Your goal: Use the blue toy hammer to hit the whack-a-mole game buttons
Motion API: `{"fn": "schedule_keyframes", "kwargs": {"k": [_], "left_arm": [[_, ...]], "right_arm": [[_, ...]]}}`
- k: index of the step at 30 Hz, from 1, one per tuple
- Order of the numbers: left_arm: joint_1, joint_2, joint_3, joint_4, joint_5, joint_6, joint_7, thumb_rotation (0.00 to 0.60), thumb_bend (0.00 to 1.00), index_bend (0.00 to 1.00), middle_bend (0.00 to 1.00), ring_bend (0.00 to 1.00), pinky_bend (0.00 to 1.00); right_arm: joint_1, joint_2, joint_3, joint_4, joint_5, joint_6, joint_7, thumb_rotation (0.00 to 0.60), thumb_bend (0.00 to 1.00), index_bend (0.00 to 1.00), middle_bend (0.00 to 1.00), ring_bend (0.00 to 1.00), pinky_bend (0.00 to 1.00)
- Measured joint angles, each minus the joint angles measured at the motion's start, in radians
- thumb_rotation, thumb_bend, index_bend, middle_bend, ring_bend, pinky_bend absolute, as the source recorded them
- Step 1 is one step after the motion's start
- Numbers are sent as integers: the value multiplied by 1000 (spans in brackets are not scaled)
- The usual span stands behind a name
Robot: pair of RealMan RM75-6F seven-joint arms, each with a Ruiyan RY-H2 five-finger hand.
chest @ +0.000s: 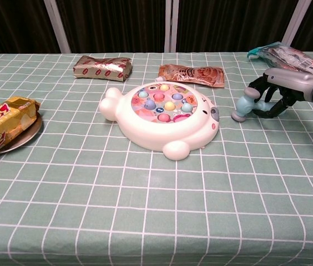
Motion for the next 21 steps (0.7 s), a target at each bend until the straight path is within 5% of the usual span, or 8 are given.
{"fn": "schedule_keyframes", "kwargs": {"k": [21], "left_arm": [[2,-1,1,4,-2,-1,-5,600,30,184,156,70,17]], "right_arm": [[4,-9,-1,22,-17,22,49,600,466,586,544,397,465]]}}
